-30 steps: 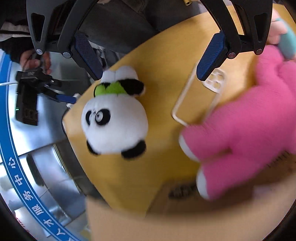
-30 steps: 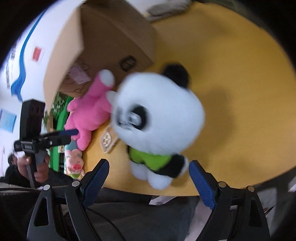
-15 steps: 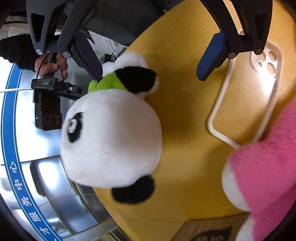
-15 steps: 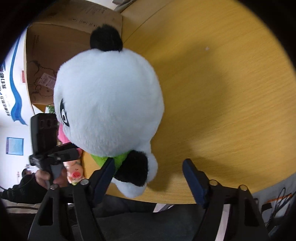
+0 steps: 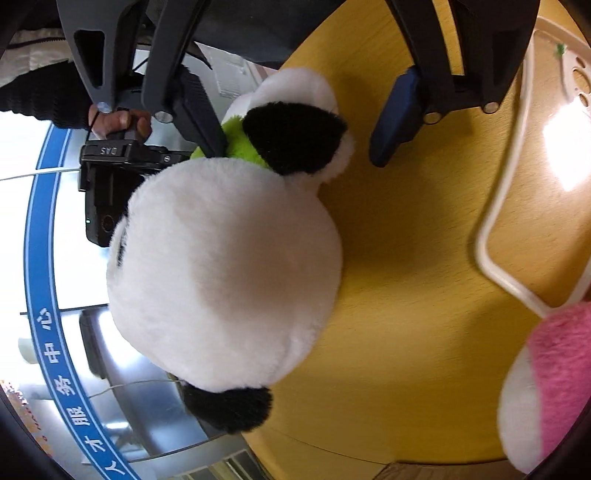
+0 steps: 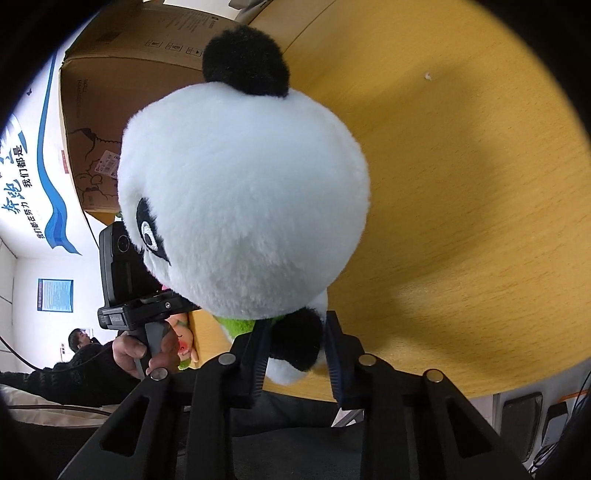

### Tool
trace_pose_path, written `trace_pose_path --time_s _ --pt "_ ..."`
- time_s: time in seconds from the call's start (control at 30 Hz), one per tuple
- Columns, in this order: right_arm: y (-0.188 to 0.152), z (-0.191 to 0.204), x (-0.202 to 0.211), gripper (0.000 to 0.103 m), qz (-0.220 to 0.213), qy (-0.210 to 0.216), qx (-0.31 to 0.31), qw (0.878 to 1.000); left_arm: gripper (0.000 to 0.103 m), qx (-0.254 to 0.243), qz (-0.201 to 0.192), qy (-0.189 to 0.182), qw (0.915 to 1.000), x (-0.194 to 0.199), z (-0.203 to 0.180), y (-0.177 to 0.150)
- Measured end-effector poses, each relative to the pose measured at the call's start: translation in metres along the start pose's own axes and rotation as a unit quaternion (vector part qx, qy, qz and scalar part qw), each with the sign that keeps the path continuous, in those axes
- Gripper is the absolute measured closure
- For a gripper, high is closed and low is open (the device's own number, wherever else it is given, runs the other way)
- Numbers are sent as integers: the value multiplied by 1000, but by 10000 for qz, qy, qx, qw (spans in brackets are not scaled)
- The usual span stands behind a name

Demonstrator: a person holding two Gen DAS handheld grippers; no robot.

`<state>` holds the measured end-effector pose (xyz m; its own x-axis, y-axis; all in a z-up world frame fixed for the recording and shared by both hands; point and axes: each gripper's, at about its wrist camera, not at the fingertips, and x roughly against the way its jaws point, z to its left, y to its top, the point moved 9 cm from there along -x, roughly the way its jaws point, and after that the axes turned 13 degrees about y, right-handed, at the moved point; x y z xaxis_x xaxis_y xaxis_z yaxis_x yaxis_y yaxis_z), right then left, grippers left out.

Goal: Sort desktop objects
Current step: 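Grasp the panda plush by its green scarf with the right tool, then lift and carry the panda plush with the right tool into the box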

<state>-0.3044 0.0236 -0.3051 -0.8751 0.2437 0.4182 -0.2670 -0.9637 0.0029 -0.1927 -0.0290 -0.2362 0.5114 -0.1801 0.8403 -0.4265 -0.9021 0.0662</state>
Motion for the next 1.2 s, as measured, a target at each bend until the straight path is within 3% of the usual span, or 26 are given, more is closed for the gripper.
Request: trace_pose_path --time_s 0.07,0.13,0.17,0.2,0.23,0.27,0.3,0.47,0.57,0.93,1.2 --pt "-5 -3 6 65 74 53 -173 9998 36 -20 9 -97 10000 -1 -4 -2" --pt "-12 -6 15 52 91 -30 -197 9998 36 -41 19 -192 9998 -3 -7 -3" --pt "-15 -7 20 52 85 -34 -186 9998 36 -55 31 -222 9997 -3 -8 -4" --pt "-18 -6 24 53 64 7 -187 9998 37 -69 43 -253 9996 -3 -9 -5" --pt "-21 -4 28 56 50 111 -194 9997 44 -83 55 -284 9995 -3 -10 -6" --pt "-25 -1 32 70 41 235 -202 9995 49 -99 64 -313 9994 -3 -10 -7" --pt "-29 1 37 74 42 286 -196 9994 51 -139 55 -329 9993 -1 -7 -1" --pt "-39 10 69 84 -90 240 -136 9996 72 -98 -27 -481 9988 9 -2 4" --pt "-46 31 100 88 -249 215 47 9994 78 -134 -148 -570 9982 23 -5 9" --pt "-91 144 207 92 -152 451 711 9963 84 -389 -541 -592 9960 121 -35 -6" --pt "-129 269 303 92 -199 534 1808 9819 84 -819 -1496 -440 9844 239 -92 -18"
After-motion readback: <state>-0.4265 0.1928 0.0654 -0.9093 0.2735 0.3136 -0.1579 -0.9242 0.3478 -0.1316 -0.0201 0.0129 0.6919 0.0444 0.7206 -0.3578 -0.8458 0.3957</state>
